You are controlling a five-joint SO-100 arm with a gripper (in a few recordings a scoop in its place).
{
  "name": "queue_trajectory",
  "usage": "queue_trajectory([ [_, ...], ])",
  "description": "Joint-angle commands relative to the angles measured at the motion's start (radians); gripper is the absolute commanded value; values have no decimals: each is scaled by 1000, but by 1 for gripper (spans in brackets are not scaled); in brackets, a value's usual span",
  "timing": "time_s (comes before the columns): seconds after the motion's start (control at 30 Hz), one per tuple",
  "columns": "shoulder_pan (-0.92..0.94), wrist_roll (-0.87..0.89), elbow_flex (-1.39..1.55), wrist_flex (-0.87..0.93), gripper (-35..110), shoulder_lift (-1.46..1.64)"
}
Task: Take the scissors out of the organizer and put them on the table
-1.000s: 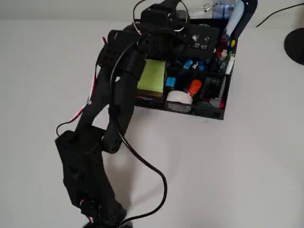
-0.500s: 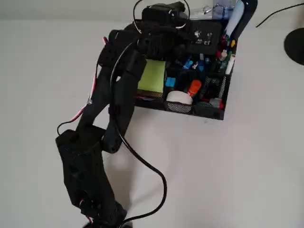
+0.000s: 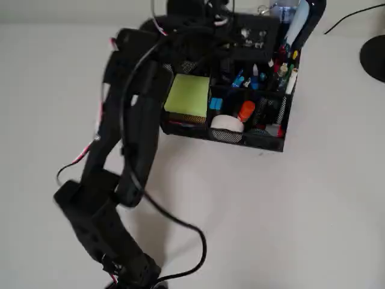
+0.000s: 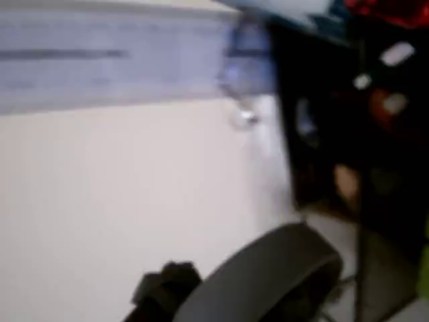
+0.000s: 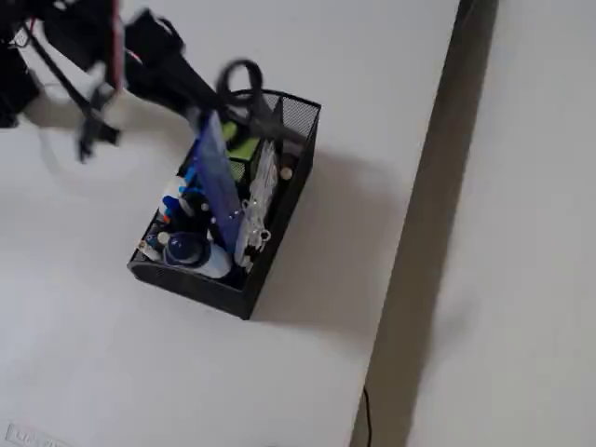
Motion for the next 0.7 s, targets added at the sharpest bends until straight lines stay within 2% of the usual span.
queue_trajectory([
  [0.0,14,-23,-72,28,0,245],
  [0.27,15,-31,-72,195,0,445],
  [0.67,5,6,-67,660,0,730],
])
